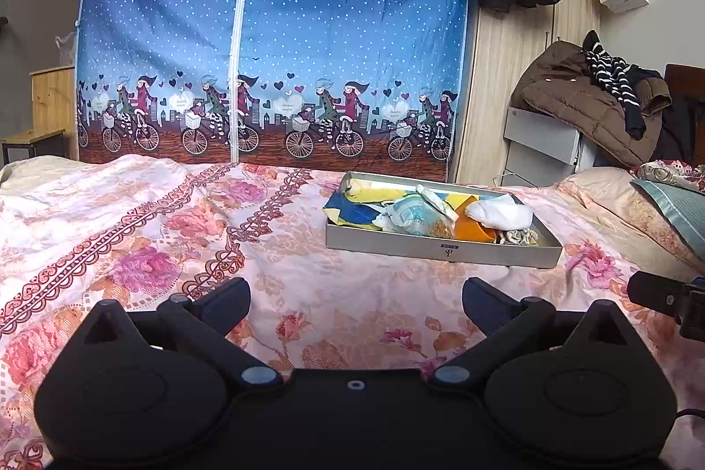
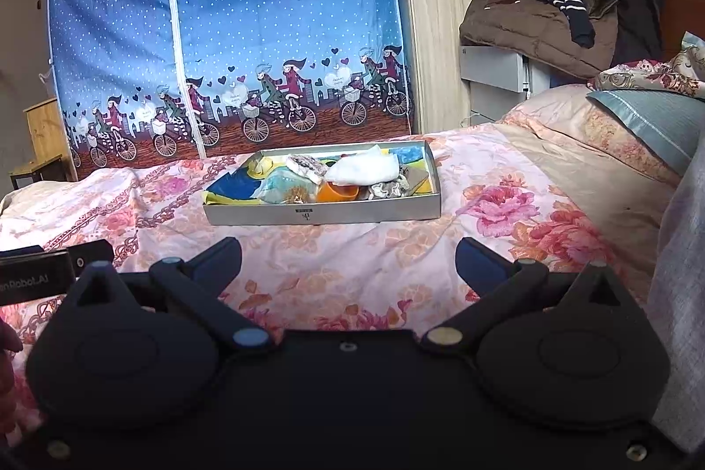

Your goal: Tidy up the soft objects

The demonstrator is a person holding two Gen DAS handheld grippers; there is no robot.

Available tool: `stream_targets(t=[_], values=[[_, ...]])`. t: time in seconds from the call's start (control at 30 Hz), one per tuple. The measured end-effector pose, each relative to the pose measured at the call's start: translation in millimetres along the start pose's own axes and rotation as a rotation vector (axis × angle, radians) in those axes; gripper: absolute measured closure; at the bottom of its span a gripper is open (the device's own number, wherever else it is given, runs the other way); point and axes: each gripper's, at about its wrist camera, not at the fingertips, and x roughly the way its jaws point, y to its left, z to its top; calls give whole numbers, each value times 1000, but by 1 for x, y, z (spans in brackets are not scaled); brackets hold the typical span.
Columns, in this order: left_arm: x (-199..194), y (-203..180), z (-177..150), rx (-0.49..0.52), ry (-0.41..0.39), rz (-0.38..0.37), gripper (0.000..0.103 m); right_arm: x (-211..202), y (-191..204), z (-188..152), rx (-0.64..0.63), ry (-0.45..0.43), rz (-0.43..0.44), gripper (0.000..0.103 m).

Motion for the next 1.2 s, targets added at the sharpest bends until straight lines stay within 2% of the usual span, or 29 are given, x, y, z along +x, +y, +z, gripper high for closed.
stream_targets(t=[0.27, 0.47, 1.2], values=[[7, 5, -2, -40, 32, 11, 1, 3, 6, -2, -14, 42, 6, 0], [8, 5, -3, -27, 36, 15, 1, 6, 10, -3, -32, 73, 5, 0], [9, 2, -5, -9, 43, 20, 1, 9, 7, -3, -28, 89, 2, 0]])
